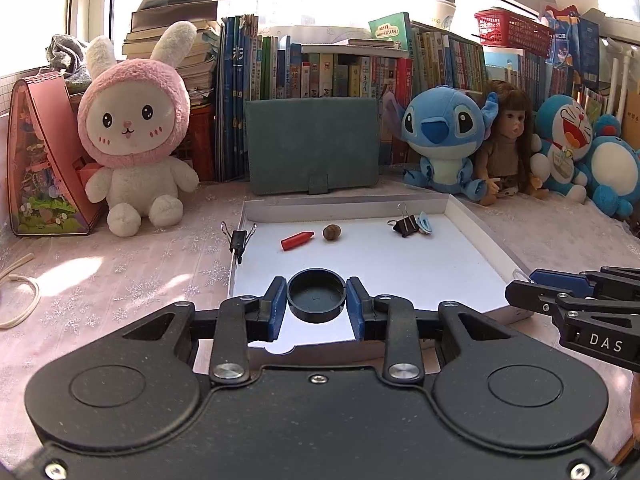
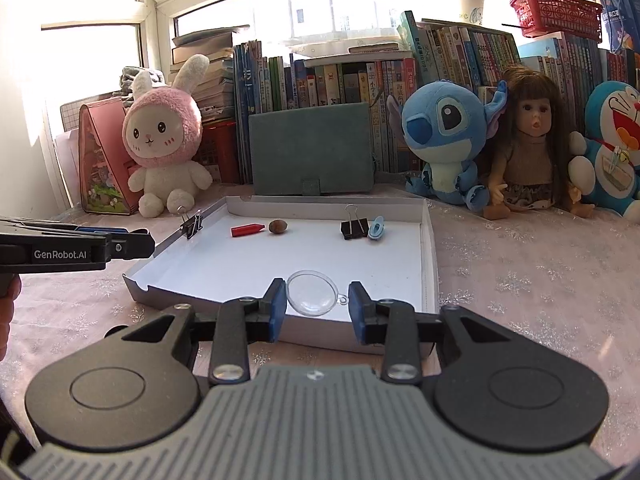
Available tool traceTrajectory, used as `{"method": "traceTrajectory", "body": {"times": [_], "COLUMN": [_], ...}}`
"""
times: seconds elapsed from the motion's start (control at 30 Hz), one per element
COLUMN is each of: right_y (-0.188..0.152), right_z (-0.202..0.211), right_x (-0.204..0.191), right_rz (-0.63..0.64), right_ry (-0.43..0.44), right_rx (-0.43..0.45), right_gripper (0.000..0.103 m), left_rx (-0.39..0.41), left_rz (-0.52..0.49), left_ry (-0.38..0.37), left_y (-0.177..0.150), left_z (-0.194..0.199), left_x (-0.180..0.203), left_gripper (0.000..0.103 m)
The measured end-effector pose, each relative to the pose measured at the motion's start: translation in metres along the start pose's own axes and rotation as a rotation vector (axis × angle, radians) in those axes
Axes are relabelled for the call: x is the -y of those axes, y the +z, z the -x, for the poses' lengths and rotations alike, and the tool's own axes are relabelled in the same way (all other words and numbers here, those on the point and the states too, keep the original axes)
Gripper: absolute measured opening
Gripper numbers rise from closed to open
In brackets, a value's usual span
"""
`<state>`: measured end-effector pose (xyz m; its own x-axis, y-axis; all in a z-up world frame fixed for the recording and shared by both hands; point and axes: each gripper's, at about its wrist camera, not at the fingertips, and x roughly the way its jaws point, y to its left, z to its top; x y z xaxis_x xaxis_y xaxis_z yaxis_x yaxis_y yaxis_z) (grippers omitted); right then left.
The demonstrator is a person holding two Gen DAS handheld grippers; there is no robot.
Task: Organize rigid objects
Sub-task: 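Carry the black lid and clear dome over the white tray with both grippers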
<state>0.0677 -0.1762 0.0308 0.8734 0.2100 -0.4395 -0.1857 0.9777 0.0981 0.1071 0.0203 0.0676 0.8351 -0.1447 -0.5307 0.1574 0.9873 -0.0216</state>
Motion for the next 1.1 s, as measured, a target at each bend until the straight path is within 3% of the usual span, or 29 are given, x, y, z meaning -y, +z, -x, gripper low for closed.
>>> {"method": "traceTrajectory", "body": {"times": [0.13, 0.33, 0.6, 0.63, 0.7, 0.77, 0.83, 1.1], "right_y": [0.013, 0.031, 0.062, 0.065, 0.071, 0.075, 0.078, 0.08], "right_z": [-0.023, -0.059, -0.101, -0.107, -0.12, -0.13, -0.14, -0.165], "right_x": [0.014, 0.037, 0.06, 0.062, 0.063, 0.065, 0.067, 0.077], "right_rz": [-0.045, -0.113, -0.224, -0.233, -0.254, -0.273, -0.281, -0.329], "right_ry": [-0.024, -0.056, -0.104, -0.115, -0.138, -0.152, -0.172, -0.192], "right_rx": [-0.037, -0.104, -0.165, -0.172, -0.184, -0.193, -0.202, -0.239], "right_gripper": [0.039, 0.039, 0.039, 0.039, 0.039, 0.039, 0.039, 0.039], "left_rx": [-0.019, -0.08, -0.154, -0.135, -0.079, -0.116, -0.163, -0.218], "left_rz": [-0.015, 0.021, 0.082, 0.086, 0.072, 0.087, 0.13, 0.147], "left_ry": [0.035, 0.03, -0.037, -0.041, -0.124, -0.107, -0.143, -0.118], "left_y": [0.013, 0.034, 0.069, 0.071, 0.076, 0.082, 0.084, 0.082], "left_z": [-0.028, -0.068, -0.12, -0.127, -0.137, -0.151, -0.165, -0.205], "left_x": [0.007, 0.006, 0.003, 0.005, 0.01, 0.018, 0.021, 0.031], "left_gripper": [0.03, 0.03, 0.03, 0.03, 0.03, 0.03, 0.03, 0.03]}}
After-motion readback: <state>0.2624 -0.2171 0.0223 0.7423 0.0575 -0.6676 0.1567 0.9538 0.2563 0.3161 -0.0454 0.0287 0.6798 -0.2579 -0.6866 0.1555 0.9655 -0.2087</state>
